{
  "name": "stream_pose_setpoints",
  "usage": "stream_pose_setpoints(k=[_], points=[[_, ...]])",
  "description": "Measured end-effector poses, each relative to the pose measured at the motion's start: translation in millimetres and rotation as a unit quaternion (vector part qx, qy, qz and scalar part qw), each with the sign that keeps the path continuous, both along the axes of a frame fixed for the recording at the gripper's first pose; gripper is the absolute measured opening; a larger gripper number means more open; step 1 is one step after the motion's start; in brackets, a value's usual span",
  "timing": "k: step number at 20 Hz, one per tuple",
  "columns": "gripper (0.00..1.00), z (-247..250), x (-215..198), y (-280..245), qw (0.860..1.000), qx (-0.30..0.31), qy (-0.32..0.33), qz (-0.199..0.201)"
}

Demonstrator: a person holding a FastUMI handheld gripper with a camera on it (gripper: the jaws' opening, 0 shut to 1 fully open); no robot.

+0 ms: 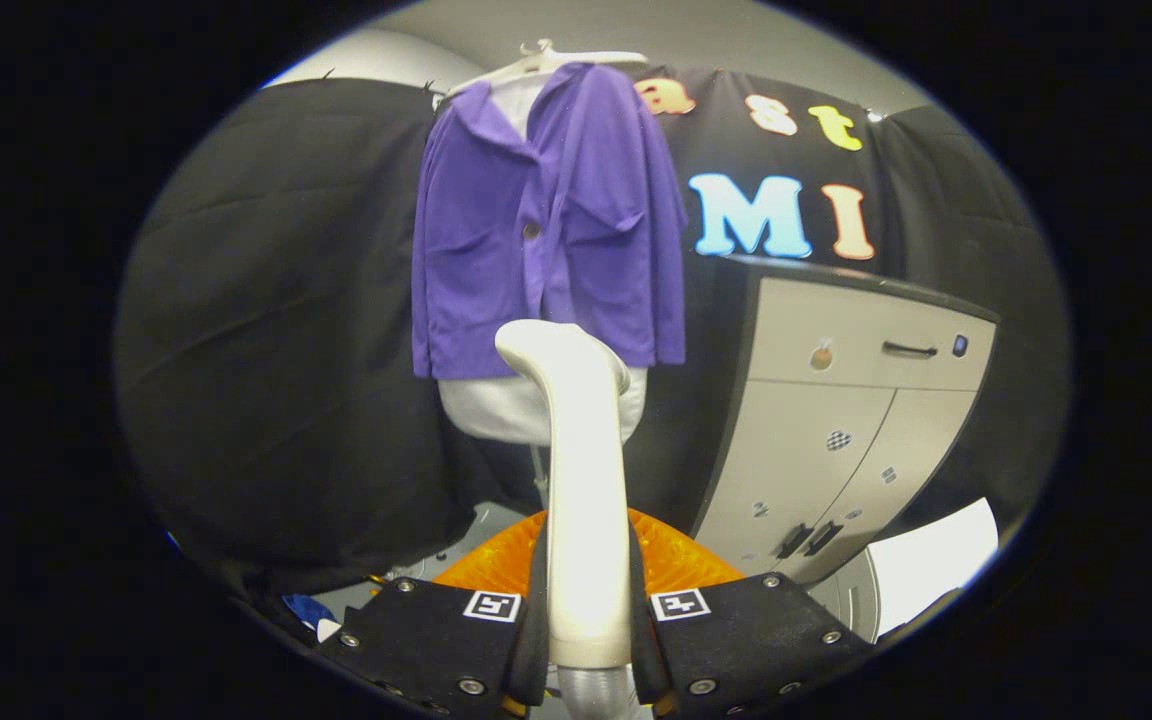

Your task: Iron the clothes twice with a garment steamer, once on the left side and once on the right side.

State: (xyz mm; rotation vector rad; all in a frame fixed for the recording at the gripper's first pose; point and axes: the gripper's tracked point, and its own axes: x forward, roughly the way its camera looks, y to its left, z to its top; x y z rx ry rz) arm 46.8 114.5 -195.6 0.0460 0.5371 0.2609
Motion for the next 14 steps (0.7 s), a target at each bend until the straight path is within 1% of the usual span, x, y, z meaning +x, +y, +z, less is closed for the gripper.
stream_pose_setpoints(k=[4,9,11,14], points=[[0.33,54.4,13.0,-53.7,0.998,0.017,-0.046,-0.031],[0.33,113.8,1.3,-110.9,0.992,0.052,-0.094,-0.066],[0.33,132.7,0.5,-130.4,0.988,0.057,-0.121,-0.080],[0.33,148.3,-6.1,-155.6,0.982,0.067,-0.140,-0.106]])
